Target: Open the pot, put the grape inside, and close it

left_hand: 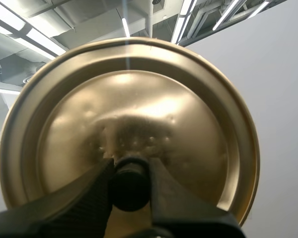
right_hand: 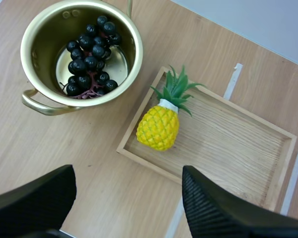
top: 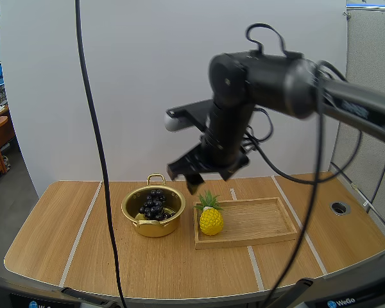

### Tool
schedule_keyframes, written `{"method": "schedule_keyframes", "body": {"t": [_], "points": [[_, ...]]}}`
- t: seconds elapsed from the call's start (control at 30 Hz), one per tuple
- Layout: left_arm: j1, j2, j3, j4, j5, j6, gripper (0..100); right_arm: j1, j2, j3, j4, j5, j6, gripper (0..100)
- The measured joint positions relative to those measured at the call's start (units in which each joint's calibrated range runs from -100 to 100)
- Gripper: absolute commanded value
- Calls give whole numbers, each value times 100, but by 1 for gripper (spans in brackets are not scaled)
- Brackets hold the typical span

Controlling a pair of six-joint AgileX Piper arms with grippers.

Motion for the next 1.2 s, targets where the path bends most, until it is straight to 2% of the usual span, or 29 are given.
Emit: {"method": "schedule_keyframes", "body": {"t": [0.1,0.17,0.43,0.57,0.6,0.63,0.67,0.73,0.77,1.07,1.2], "points": [[0,0,0,0,0,0,0,0,-916,853,-403,-197,125,100],[0,0,0,0,0,0,0,0,-1112,1048,-457,-343,129,100],[0,0,0,0,0,0,0,0,-2927,2118,-568,-1335,191,98],[0,0,0,0,0,0,0,0,-3240,2318,-597,-1374,191,95],[0,0,0,0,0,0,0,0,-3355,2413,-607,-1405,191,89],[0,0,0,0,0,0,0,0,-3477,2535,-607,-1422,191,76],[0,0,0,0,0,0,0,0,-3626,2716,-609,-1445,191,58],[0,0,0,0,0,0,0,0,-3762,2919,-620,-1445,191,12],[0,0,0,0,0,0,0,0,-3775,2942,-620,-1445,191,0],[0,0,0,0,0,0,0,0,-4023,3200,-634,-1097,199,0],[0,0,0,0,0,0,0,0,-4080,3200,-606,-402,199,0]]}}
